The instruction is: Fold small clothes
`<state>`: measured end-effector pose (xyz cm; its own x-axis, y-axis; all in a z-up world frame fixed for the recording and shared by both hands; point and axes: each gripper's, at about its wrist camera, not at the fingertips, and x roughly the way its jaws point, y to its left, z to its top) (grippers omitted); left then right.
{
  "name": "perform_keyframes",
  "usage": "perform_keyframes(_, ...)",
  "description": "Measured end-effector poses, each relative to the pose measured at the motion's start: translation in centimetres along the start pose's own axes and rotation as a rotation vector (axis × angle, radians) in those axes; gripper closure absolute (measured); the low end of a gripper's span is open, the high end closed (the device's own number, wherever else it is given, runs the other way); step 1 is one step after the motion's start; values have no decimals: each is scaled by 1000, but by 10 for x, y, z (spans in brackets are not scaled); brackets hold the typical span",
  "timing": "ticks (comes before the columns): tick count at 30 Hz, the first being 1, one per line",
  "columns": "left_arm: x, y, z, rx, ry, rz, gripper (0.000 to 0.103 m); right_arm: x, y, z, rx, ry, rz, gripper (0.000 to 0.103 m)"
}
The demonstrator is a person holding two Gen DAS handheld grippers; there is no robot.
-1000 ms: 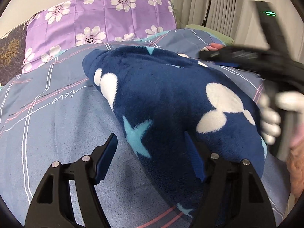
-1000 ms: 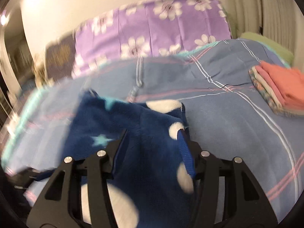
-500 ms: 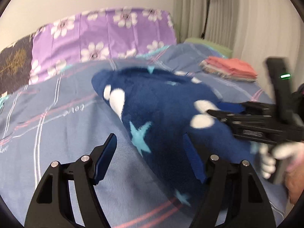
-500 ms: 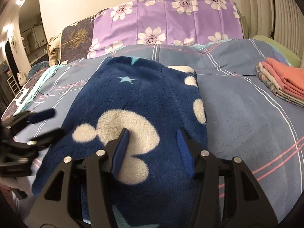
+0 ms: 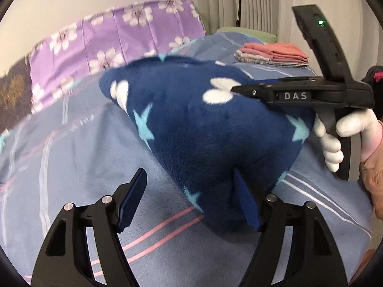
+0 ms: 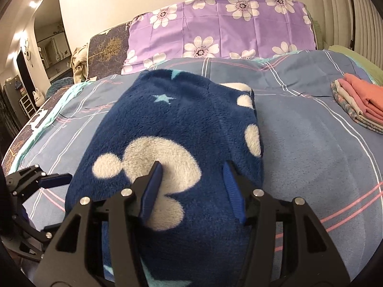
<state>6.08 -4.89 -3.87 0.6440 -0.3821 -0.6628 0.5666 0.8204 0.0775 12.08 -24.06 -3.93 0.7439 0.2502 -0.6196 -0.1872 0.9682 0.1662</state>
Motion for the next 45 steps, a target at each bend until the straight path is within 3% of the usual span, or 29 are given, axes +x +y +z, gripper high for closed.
perform_keyframes(2,-17,0,1,-16,-29,-17,29,-11,-3,-2,21,-5,7,47)
perform_keyframes(3,-29,3,3,-34,-67,-45,29,-23,-8,-4,54,-14,5,38)
perform_keyframes(5,-44,9,11,-49,-131,-79,29,-42,-18,-8,127,-24,-5,36)
perform_keyframes(9,-41,10,40,-21,-207,-47,29,-85,-53,-30,317,-48,39,31)
perform_keyframes(11,-25,7,54,-14,-196,-62,29,-98,-70,-47,436,-21,50,30)
perform_keyframes(13,7,-3,63,17,-135,-51,29,-100,-81,-63,541,28,89,29)
perform_keyframes(15,49,-16,59,50,1,-28,28,-100,-83,-81,632,76,166,28)
perform_keyframes(18,50,-25,49,44,-47,4,27,-94,-73,-98,694,133,259,20)
perform_keyframes(22,47,-20,46,20,-32,-22,27,-68,-68,-109,789,231,280,17)
perform_keyframes(28,48,-22,48,24,-29,-14,26,-45,-61,-96,854,221,319,13)
perform_keyframes(37,48,-23,49,12,-37,-27,26,-29,-38,-80,846,154,181,2)
perform_keyframes(45,48,-14,49,-15,-43,-63,26,-11,-34,-66,820,59,105,3)
